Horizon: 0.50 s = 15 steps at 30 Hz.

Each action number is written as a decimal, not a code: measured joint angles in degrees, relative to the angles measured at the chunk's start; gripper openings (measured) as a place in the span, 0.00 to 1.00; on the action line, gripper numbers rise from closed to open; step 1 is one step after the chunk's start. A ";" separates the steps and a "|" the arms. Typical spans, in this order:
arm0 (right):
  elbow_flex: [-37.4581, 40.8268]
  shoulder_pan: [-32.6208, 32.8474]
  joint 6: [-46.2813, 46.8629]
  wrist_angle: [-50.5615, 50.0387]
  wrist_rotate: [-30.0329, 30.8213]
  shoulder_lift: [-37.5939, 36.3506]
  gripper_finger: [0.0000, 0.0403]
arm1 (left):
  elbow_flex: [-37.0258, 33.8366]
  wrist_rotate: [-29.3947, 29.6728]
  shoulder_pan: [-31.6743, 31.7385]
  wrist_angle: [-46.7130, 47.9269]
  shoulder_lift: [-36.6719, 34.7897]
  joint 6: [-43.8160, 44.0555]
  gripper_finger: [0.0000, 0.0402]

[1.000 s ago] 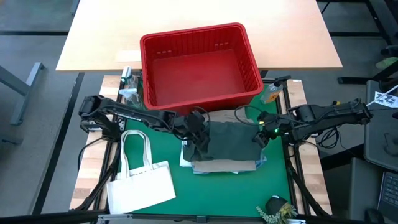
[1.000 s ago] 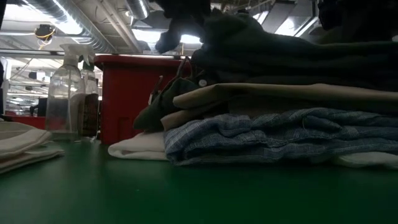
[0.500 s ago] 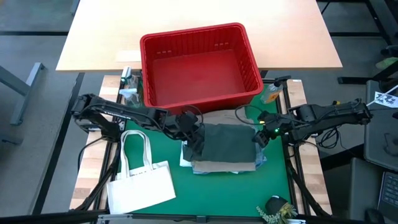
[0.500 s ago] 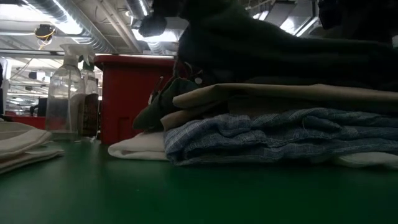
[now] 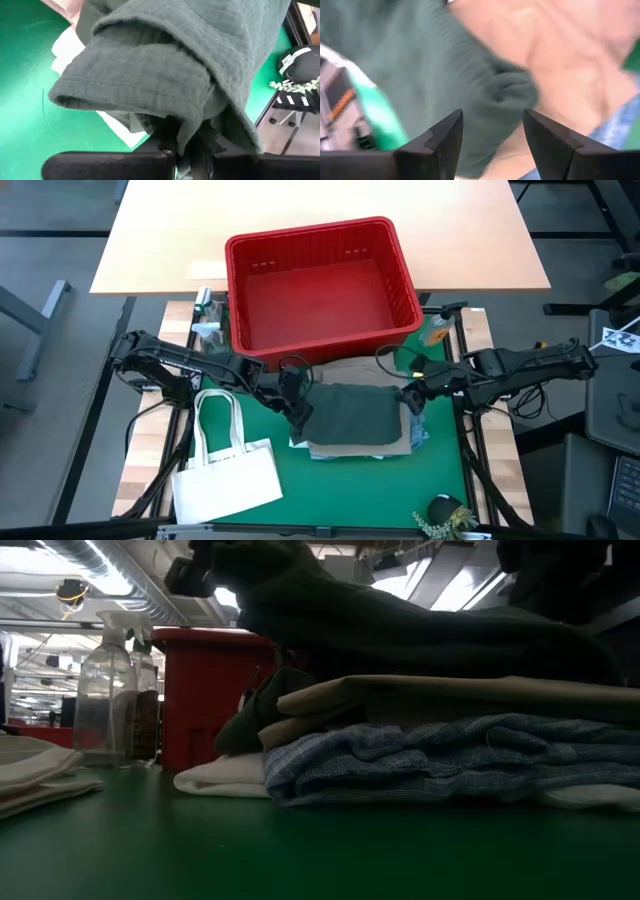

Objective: Fold Laundry from Bin
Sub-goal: Stack the folded green polo shirt on top of the folded light brown shorts

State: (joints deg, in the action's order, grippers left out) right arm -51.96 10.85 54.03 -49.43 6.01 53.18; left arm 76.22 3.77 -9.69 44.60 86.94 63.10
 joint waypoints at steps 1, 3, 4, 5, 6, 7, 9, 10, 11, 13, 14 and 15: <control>0.00 0.00 -0.40 -0.29 1.43 0.65 0.51 | -0.01 0.08 -0.16 0.20 0.00 0.40 0.05; 0.00 0.00 -0.52 -0.47 3.84 2.26 0.51 | -0.01 0.14 -0.47 0.68 0.00 0.85 0.05; 0.00 0.00 -0.56 -0.41 4.83 3.11 0.51 | -0.03 0.23 -0.60 1.10 0.00 0.87 0.05; 0.00 0.00 -0.78 -0.45 5.54 4.07 0.51 | -0.03 0.68 -0.77 1.55 0.03 0.87 0.05; 0.00 0.00 -1.43 -0.49 6.16 5.14 0.51 | -0.03 1.54 -1.04 1.90 0.19 0.87 0.05; 0.00 0.00 -2.10 -0.51 6.80 6.16 0.51 | -0.03 2.62 -1.35 2.39 0.33 0.85 0.05; 0.00 0.00 -3.18 -1.09 7.92 8.29 0.51 | -0.10 5.03 -2.04 4.13 0.48 0.34 0.07; 0.00 0.00 -3.38 -1.56 8.49 9.31 0.51 | -0.10 6.15 -2.34 4.59 0.64 -0.33 0.07; 0.00 0.00 -3.46 -1.98 9.08 10.34 0.51 | -0.10 7.17 -2.55 4.61 0.84 -0.53 0.08; 0.02 0.00 -3.49 -2.38 9.59 12.12 0.51 | -0.10 8.55 -2.93 5.63 1.06 -0.49 0.11; 0.02 0.00 -3.52 -2.49 9.78 12.82 0.51 | -0.10 8.96 -3.07 6.09 1.20 -0.49 0.12; 0.02 0.00 -3.55 -2.62 9.89 13.32 0.51 | -0.10 9.19 -3.09 6.07 1.47 -0.51 0.14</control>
State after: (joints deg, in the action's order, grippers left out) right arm -51.94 10.85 50.48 -52.06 15.90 66.50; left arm 76.12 12.95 -12.78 50.66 88.40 62.59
